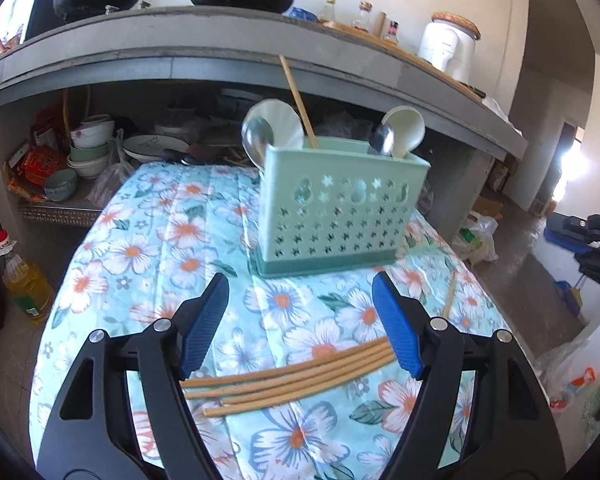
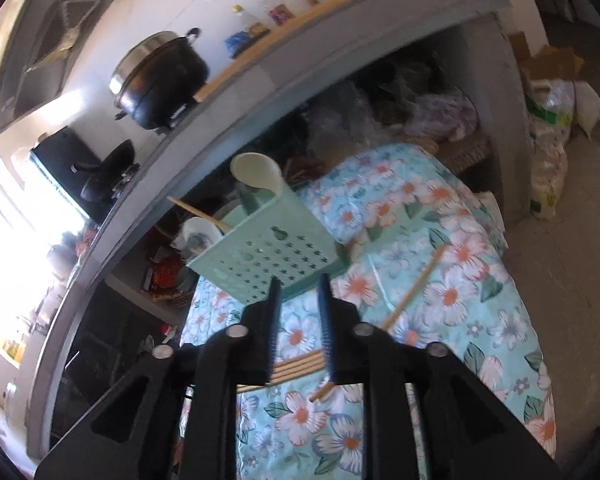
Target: Organize utensils
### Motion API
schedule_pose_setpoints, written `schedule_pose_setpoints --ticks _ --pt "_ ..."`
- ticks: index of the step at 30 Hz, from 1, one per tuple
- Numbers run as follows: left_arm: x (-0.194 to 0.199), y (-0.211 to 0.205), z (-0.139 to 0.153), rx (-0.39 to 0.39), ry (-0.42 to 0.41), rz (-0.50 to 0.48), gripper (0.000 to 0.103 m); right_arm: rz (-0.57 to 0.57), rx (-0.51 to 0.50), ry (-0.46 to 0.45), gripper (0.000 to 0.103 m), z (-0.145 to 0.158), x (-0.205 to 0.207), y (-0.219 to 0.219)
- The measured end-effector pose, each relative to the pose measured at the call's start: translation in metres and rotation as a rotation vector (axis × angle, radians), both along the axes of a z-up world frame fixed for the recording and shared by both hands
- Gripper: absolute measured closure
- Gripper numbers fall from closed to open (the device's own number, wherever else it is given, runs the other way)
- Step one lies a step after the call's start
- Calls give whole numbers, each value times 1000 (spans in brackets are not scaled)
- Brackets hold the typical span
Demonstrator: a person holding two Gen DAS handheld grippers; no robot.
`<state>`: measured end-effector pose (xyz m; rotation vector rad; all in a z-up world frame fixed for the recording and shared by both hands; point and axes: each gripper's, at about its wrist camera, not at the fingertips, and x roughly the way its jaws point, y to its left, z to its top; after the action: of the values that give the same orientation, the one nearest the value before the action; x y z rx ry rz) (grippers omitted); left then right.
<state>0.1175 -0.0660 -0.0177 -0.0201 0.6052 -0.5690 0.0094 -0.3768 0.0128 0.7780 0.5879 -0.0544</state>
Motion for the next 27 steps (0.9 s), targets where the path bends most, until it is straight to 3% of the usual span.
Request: schedule_pose_setpoints --ticks 6,12,17,24,27 --pt "2 -9 -11 18 39 -28 33 -10 258 192 65 -76 34 -43" --pt "5 -8 -23 47 81 -17 33 -84 314 322 65 -126 72 -70" --pt "9 -3 -33 70 106 -8 33 -98 342 360 68 -145 91 -79" --pt "12 -2 -40 94 122 -7 33 -115 344 359 89 -155 105 -87" --pt "11 -3 -42 104 121 -6 33 -122 358 339 92 -155 106 -90"
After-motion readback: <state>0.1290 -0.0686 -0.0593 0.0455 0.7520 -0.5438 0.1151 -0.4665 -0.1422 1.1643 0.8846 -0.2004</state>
